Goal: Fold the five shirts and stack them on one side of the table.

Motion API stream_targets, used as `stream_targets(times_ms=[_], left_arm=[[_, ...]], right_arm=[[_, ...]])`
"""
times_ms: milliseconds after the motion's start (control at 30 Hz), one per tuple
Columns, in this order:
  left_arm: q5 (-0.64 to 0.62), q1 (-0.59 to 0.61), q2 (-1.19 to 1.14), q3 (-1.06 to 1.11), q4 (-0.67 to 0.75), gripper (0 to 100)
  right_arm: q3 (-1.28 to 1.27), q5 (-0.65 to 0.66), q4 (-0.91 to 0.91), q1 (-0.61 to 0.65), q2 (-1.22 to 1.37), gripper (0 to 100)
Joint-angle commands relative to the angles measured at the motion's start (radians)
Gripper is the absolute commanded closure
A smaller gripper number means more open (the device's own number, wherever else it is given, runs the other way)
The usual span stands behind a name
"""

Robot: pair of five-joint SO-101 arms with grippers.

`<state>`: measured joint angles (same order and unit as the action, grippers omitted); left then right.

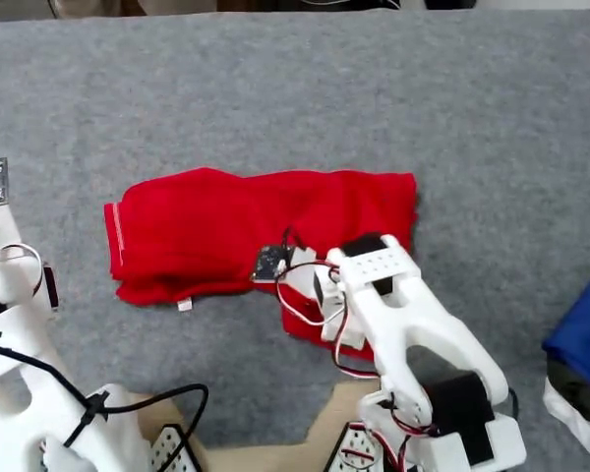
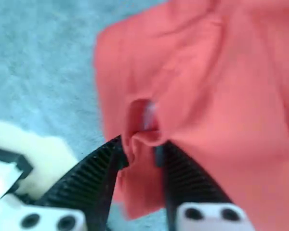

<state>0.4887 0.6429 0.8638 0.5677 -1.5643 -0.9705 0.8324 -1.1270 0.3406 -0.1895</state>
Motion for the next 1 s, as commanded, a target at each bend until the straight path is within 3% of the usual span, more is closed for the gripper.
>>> stream_targets(times_ms=[0, 167, 500, 733, 967], left_arm=[[0.003, 0.008, 0.012, -0.044, 0.011, 98], [0.003, 0.008, 0.010, -0.048, 0.012, 98], [0.005, 0.009, 0.016, -0.071, 0.006, 98], [0.005, 0.009, 0.008, -0.137, 0.005, 98], [0.058, 0.009, 0.008, -0.130, 0.005, 98]], right_arm=[[-0.035, 0.023, -0.018, 0.010, 0.036, 67.2], [-0.054, 0.008, -0.015, 0.058, 0.042, 72.4], [-0.088, -0.107, 0.049, 0.085, 0.042, 98.4], [-0.031, -0.199, -0.005, 0.084, 0.024, 99.2], [0.292, -0.175, -0.218, -0.008, -0.005, 99.2]])
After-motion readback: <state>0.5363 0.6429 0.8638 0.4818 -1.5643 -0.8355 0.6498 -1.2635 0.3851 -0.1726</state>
